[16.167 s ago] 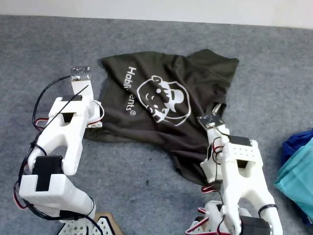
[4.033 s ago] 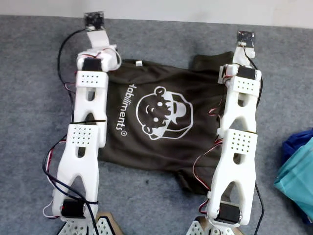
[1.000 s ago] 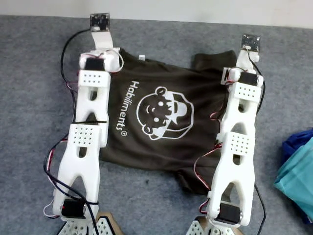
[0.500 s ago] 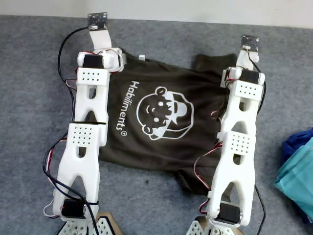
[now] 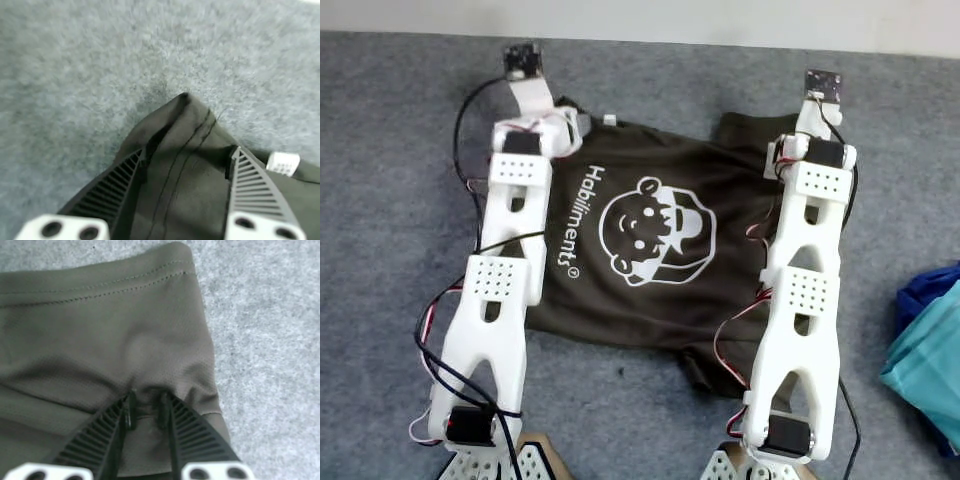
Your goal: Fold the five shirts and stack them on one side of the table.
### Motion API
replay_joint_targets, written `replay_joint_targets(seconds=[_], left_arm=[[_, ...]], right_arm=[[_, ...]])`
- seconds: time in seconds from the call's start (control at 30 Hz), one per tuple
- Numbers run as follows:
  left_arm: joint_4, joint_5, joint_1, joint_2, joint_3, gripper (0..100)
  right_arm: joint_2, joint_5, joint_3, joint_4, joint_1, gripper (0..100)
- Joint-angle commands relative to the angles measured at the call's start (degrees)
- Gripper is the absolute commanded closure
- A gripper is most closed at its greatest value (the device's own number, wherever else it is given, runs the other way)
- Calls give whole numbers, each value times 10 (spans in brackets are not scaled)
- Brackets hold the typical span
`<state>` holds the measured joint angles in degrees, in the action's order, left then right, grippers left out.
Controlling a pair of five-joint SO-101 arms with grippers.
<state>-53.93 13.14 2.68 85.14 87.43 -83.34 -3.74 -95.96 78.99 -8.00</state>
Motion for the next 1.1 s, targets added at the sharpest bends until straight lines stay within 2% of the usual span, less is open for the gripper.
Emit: replay_joint_targets(seconds=[0.0, 0.17, 0.23, 0.27, 0.77, 1.07], left_arm=[[33, -51, -8, 2, 4, 812], [53, -94, -8, 15, 4, 1000], [53, -97, -8, 16, 4, 986], [53, -97, -8, 15, 4, 996], [74, -94, -10, -8, 79, 993], [-53, -95, -20, -69, 79, 990]], right_arm=[[36, -7, -40, 3, 0, 883], [34, -7, -39, 3, 2, 911], [24, -11, -41, 2, 2, 988], [17, -11, -44, 2, 2, 996], [76, -7, -45, 15, -1, 991], [121, -7, -45, 82, 0, 991]])
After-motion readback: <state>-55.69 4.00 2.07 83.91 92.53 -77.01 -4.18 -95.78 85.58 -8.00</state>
